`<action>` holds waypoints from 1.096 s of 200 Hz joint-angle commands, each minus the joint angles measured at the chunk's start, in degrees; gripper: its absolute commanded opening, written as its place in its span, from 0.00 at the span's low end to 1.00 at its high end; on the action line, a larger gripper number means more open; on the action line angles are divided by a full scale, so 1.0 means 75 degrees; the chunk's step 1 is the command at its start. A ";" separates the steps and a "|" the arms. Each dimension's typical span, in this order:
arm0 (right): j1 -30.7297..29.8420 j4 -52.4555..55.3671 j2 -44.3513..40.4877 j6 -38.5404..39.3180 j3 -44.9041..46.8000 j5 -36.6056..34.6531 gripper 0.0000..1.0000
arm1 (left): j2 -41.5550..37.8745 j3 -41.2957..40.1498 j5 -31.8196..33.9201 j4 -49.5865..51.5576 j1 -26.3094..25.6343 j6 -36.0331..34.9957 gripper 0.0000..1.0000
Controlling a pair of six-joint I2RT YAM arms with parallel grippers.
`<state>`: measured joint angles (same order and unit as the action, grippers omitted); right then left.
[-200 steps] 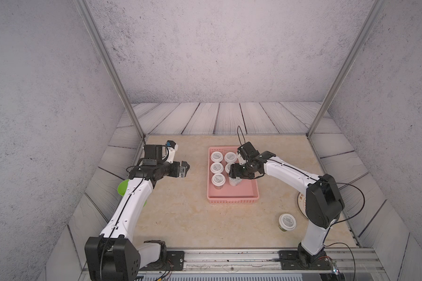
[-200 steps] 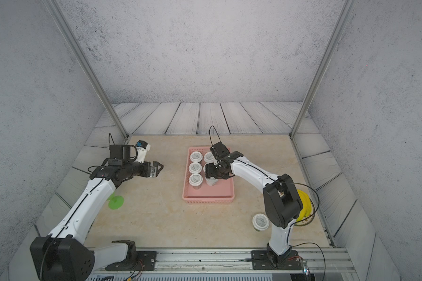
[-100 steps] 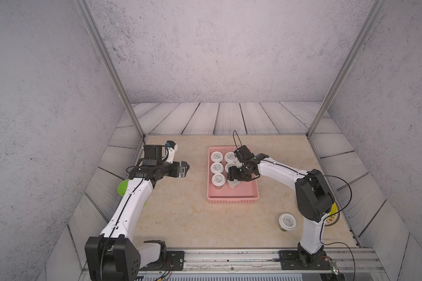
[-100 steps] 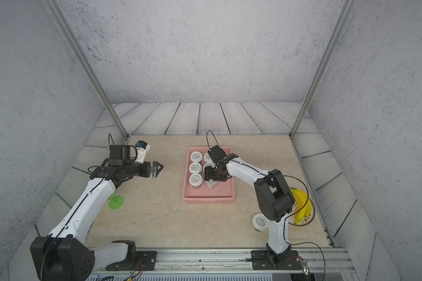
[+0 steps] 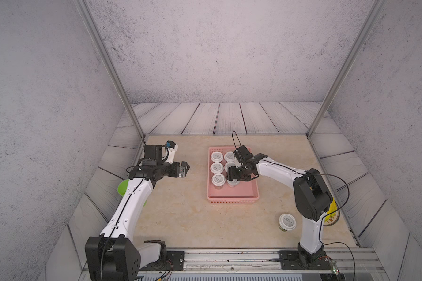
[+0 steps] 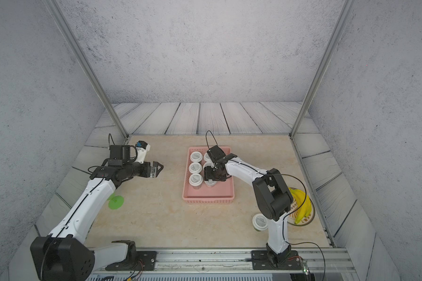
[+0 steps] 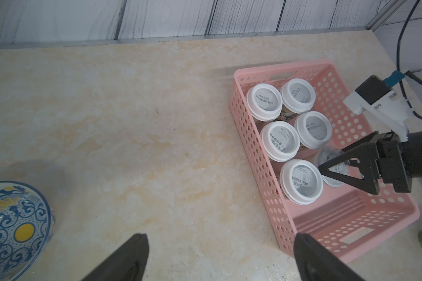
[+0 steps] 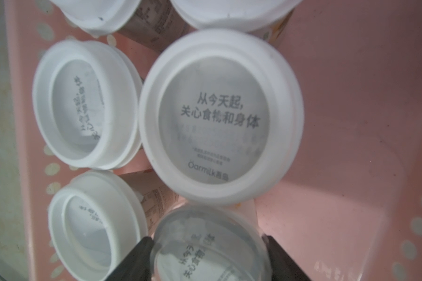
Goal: Put the yogurt in the basket
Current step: Place the yogurt in the basket.
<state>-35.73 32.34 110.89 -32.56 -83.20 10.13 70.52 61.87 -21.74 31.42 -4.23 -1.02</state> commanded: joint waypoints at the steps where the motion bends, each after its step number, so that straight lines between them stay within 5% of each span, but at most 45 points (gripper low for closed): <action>1: -0.0041 0.0351 -0.0124 -0.0051 -0.0026 -0.0068 0.69 | -0.0051 -0.0028 -0.0055 -0.0003 0.0083 0.0041 0.98; 219: -0.0185 0.0687 -0.0563 0.0124 -0.0138 -0.0378 0.70 | -0.0098 -0.0069 -0.0136 -0.0043 0.0106 0.0077 0.98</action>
<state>-36.84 36.21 108.97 -32.75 -82.98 8.93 70.52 61.84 -22.24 31.42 -4.12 -0.99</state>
